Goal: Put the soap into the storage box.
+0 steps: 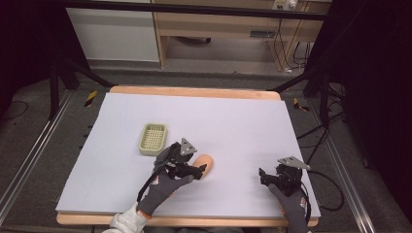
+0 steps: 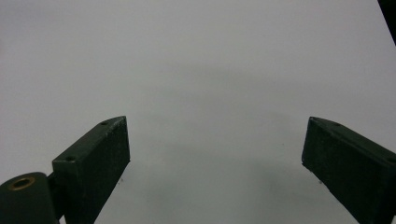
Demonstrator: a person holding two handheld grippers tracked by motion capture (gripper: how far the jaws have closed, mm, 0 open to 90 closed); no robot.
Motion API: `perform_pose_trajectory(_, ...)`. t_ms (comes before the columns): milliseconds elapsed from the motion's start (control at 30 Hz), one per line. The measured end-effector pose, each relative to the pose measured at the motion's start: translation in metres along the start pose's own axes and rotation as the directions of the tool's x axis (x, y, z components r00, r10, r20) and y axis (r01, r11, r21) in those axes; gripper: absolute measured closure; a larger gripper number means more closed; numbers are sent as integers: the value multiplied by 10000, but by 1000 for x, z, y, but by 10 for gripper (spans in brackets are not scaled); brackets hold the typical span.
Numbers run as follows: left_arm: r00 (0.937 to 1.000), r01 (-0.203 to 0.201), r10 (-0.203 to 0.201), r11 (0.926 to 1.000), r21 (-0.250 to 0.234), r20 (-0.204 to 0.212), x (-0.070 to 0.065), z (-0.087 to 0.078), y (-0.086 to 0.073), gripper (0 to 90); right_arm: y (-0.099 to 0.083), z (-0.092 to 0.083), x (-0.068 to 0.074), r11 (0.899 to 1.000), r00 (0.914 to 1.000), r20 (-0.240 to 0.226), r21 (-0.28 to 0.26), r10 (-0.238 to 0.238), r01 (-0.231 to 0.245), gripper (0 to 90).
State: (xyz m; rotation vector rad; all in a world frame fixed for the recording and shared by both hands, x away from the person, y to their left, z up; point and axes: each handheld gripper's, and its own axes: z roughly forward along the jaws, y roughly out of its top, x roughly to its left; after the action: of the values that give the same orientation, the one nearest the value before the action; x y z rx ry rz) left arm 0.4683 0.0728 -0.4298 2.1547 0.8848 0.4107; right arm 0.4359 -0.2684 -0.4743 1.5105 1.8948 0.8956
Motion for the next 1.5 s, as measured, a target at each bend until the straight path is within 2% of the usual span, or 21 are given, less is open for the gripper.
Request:
perform_pose_trajectory(300,9999,-169,169,9993,335,-26,-3,9,2,192,0,0,0,10000,10000,-3,29,14,-14,80)
perform_pose_trajectory(500,9999,-110,114,9985,528,-77,-2,16,1,193,0,1,0,10000,10000,-12,73,-18,18,80)
perform_pose_trajectory(800,9993,-356,368,9949,943,-115,-7,28,-1,189,0,1,1,9999,10000,-44,106,31,-30,79)
perform_pose_trajectory(1500,9995,-275,296,9900,1382,-138,-8,45,-5,212,0,1,0,9999,10000,-85,143,22,-21,79)
